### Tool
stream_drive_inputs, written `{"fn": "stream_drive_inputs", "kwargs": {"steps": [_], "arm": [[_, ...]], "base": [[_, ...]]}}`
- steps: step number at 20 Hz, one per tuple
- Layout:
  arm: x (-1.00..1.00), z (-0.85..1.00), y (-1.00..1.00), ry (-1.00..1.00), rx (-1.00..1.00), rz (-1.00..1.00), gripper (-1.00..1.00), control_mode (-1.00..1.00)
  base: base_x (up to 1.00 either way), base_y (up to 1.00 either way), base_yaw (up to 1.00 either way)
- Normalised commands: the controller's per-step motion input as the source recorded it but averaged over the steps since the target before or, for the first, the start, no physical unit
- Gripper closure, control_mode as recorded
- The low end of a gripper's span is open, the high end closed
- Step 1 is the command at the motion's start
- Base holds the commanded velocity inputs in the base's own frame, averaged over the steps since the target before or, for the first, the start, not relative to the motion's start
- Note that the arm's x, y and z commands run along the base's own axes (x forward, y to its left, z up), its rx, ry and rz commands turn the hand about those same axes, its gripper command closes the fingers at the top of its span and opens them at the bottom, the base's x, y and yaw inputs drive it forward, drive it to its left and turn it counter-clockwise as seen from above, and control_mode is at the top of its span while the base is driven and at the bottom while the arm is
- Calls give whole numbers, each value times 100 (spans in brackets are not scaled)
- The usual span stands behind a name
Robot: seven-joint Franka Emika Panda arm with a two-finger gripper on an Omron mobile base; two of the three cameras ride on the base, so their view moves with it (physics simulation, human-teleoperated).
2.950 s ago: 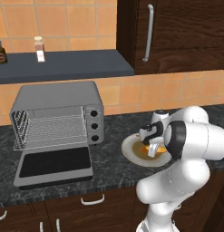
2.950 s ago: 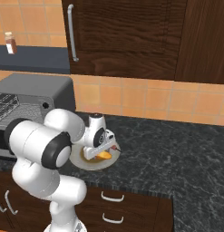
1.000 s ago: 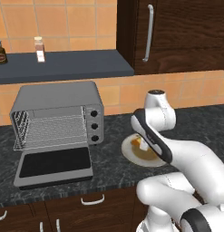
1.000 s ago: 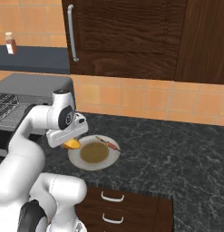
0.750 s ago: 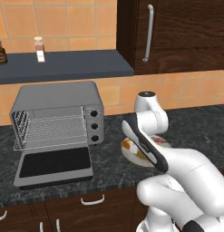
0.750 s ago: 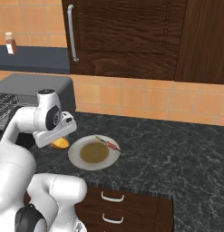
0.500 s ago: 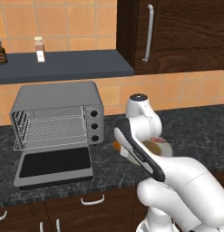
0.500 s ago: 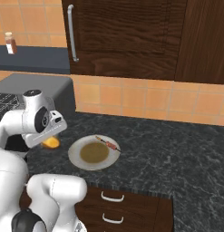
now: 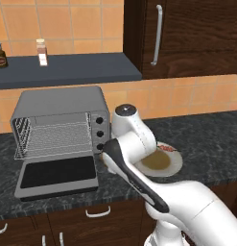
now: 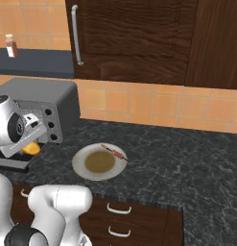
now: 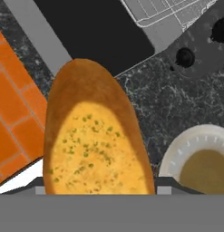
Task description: Pick up the kebab skewer and baguette bread, and place them inside the toaster oven. Close the toaster oven door and start by setting the timer.
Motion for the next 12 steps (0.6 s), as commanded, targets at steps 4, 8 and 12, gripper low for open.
{"fn": "stream_drive_inputs", "kwargs": {"steps": [4, 8, 12], "arm": [[-76, 33, 33, -27, -10, 28, 100, -100], [-38, 29, 58, -21, -17, 19, 100, -100], [0, 2, 27, -3, -3, 1, 100, -100]], "base": [[0, 0, 0], [0, 0, 0], [0, 0, 0]]}}
